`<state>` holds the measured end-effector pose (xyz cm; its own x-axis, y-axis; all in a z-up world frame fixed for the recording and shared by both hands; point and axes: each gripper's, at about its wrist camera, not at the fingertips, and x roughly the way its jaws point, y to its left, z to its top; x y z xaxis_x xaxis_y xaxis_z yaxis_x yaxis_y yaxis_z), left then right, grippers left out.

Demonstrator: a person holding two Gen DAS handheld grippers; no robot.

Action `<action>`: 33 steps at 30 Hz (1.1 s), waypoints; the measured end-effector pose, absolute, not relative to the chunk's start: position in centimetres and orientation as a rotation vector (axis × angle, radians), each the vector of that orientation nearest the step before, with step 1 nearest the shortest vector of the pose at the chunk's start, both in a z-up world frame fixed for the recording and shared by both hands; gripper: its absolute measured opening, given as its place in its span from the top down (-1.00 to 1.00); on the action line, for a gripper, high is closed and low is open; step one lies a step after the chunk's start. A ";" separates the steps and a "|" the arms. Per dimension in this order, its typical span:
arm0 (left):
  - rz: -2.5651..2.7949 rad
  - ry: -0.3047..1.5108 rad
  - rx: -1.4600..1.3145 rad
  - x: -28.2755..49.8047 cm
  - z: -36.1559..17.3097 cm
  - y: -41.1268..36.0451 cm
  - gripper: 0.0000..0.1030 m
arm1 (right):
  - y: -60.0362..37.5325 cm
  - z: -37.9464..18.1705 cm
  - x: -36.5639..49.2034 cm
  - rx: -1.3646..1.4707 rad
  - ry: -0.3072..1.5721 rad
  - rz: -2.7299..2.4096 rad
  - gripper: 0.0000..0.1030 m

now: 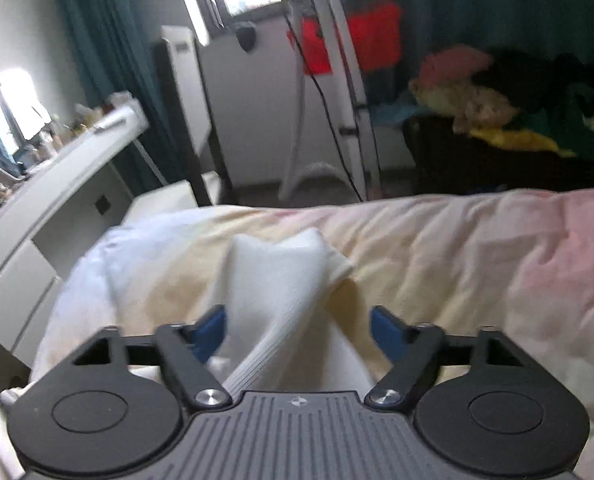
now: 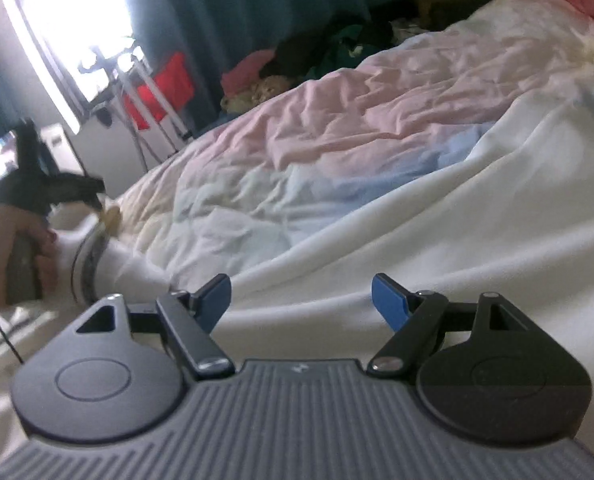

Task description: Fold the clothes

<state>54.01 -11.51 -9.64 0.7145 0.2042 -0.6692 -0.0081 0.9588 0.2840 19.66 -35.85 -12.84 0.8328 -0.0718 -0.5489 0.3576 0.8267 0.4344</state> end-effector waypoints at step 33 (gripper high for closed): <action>-0.549 0.425 0.247 38.2 0.9 -27.4 0.51 | -39.5 -11.2 17.7 0.645 0.455 -0.359 -0.54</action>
<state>38.22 -27.35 0.91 0.7697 -0.4509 -0.4520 0.5511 0.8266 0.1138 17.69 -39.54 -11.22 0.8425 -0.1777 -0.5085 0.4531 0.7444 0.4905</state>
